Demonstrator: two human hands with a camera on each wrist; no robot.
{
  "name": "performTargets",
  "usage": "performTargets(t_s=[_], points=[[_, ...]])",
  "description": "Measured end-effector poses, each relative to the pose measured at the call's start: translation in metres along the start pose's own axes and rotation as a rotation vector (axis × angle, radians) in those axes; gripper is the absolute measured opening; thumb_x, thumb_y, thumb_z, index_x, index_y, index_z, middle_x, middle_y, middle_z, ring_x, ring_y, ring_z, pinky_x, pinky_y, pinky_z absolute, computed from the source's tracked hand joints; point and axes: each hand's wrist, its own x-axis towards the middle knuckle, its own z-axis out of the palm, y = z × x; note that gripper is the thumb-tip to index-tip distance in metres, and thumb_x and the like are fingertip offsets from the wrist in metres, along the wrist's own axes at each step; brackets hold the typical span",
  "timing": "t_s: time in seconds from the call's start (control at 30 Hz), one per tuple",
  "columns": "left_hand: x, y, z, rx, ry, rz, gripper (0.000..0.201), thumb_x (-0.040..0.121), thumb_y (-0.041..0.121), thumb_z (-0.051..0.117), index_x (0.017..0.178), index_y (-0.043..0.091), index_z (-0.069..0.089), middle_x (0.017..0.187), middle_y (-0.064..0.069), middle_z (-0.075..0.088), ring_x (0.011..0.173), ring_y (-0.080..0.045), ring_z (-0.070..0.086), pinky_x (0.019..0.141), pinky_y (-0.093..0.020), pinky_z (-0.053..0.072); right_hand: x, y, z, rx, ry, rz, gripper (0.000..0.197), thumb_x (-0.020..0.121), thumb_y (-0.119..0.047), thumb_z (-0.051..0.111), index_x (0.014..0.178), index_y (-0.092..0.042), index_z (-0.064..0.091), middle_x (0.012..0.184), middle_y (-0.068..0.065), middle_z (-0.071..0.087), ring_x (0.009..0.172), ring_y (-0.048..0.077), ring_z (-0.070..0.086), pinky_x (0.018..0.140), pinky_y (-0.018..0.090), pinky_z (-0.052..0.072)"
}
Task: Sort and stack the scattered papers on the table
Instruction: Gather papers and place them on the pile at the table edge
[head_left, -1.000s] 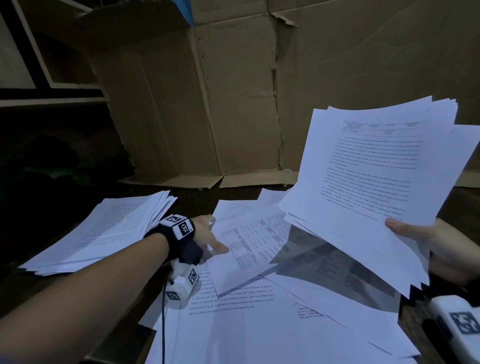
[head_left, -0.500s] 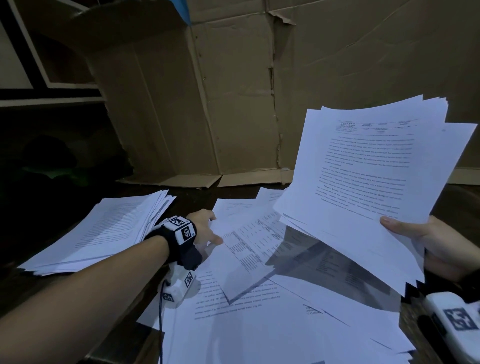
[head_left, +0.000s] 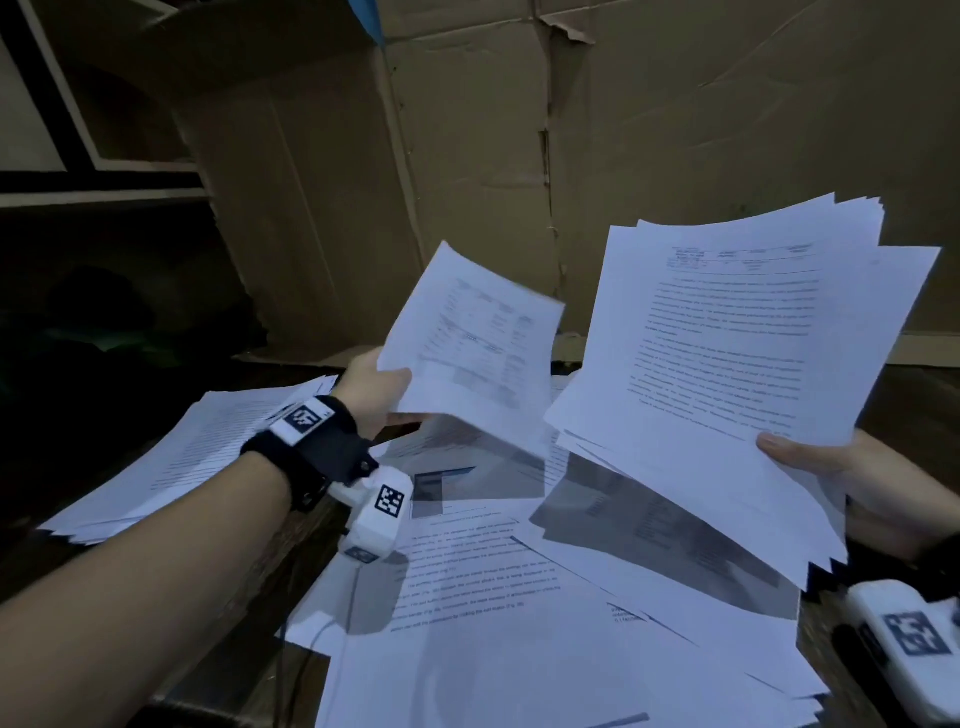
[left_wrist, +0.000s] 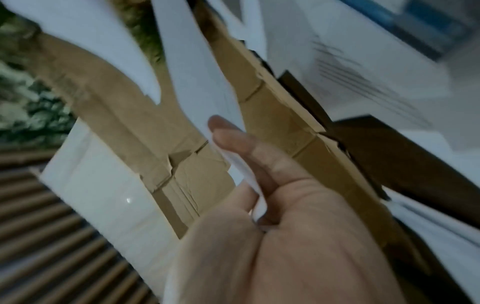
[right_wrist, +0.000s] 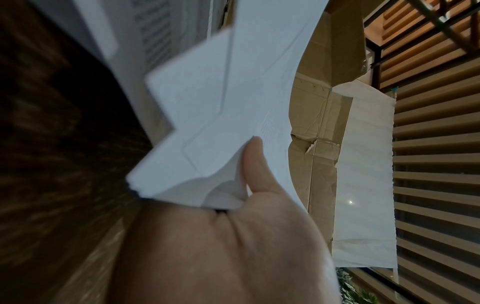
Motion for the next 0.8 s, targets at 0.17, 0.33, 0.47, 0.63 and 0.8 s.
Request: performTargets(t_s=[0.17, 0.33, 0.47, 0.63, 0.8], points=[[-0.023, 0.012, 0.013, -0.378, -0.083, -0.061, 0.026, 0.102, 0.004, 0.044, 0.121, 0.014, 0.06, 0.106, 0.0, 0.072, 0.086, -0.012, 0.07, 0.057, -0.019, 0.055, -0.001, 0.001, 0.002, 0.018, 0.007, 0.031, 0.042, 0.098, 0.0, 0.047, 0.136, -0.015, 0.057, 0.129, 0.007, 0.068, 0.113, 0.029, 0.068, 0.079, 0.036, 0.061], [-0.032, 0.026, 0.036, -0.632, -0.076, -0.118, 0.023, 0.101, 0.005, 0.048, 0.121, 0.0, 0.059, 0.114, -0.012, 0.069, 0.101, -0.02, 0.067, 0.059, -0.019, 0.057, 0.0, 0.002, 0.002, 0.018, 0.01, 0.051, 0.044, 0.095, 0.001, 0.049, 0.136, -0.012, 0.056, 0.129, 0.009, 0.068, 0.113, 0.029, 0.068, 0.08, 0.036, 0.061], [-0.043, 0.035, 0.067, -0.557, -0.155, -0.091, 0.025, 0.102, 0.005, 0.046, 0.124, 0.003, 0.057, 0.093, -0.005, 0.074, 0.073, -0.013, 0.071, 0.054, -0.018, 0.055, -0.001, 0.002, 0.003, -0.005, -0.023, 0.076, 0.045, 0.094, 0.001, 0.051, 0.137, -0.012, 0.055, 0.13, 0.01, 0.067, 0.115, 0.031, 0.067, 0.085, 0.038, 0.06], [-0.046, 0.014, 0.105, -0.069, -0.116, -0.042, 0.021, 0.097, 0.005, 0.053, 0.115, 0.007, 0.062, 0.116, -0.014, 0.069, 0.102, -0.034, 0.067, 0.088, -0.046, 0.057, -0.004, 0.0, 0.005, -0.004, -0.058, 0.112, 0.044, 0.092, 0.0, 0.053, 0.135, -0.011, 0.057, 0.129, 0.012, 0.067, 0.112, 0.033, 0.068, 0.081, 0.039, 0.061], [-0.056, -0.003, 0.119, 0.214, -0.032, 0.018, 0.026, 0.08, 0.027, 0.056, 0.095, 0.011, 0.07, 0.094, -0.008, 0.074, 0.089, -0.032, 0.071, 0.083, -0.048, 0.057, -0.013, -0.007, 0.013, -0.015, -0.13, 0.075, 0.049, 0.087, -0.003, 0.052, 0.135, -0.015, 0.057, 0.128, 0.009, 0.068, 0.112, 0.033, 0.068, 0.079, 0.04, 0.061]])
